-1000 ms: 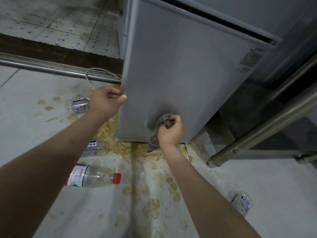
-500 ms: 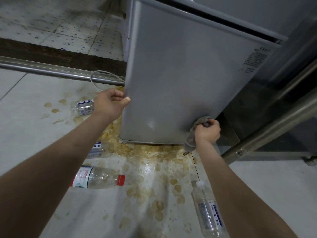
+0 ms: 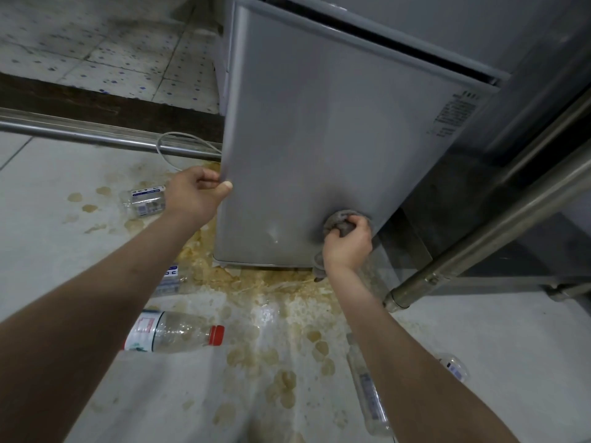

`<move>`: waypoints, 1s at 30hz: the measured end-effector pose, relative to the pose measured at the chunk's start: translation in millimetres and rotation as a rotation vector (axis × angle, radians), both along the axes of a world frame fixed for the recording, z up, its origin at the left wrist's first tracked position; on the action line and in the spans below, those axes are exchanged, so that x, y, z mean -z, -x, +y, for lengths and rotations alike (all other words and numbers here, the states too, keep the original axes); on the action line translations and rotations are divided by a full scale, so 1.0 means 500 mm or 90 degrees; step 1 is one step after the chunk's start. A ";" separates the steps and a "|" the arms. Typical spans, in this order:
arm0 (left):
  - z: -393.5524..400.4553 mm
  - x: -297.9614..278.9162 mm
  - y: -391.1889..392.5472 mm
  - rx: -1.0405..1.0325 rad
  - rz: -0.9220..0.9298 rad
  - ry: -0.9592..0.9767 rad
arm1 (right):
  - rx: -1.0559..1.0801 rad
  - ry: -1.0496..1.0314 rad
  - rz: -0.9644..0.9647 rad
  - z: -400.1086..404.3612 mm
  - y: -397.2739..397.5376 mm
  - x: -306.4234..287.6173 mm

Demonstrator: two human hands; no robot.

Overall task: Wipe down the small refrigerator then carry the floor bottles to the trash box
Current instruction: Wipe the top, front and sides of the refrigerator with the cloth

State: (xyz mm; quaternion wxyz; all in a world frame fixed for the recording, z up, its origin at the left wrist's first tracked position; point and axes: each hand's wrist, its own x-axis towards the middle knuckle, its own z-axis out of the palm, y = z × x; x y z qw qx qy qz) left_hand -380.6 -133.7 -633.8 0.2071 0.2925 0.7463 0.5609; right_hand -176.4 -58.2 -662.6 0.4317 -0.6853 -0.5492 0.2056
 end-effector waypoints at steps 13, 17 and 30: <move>-0.007 -0.011 0.014 0.052 -0.037 0.020 | -0.197 0.030 -0.047 -0.057 0.038 -0.008; -0.019 -0.031 0.027 0.106 0.027 0.060 | -0.216 0.076 -0.055 -0.065 0.038 -0.027; -0.137 -0.268 0.062 0.197 -0.011 0.212 | -0.201 0.188 -0.115 -0.167 0.042 -0.272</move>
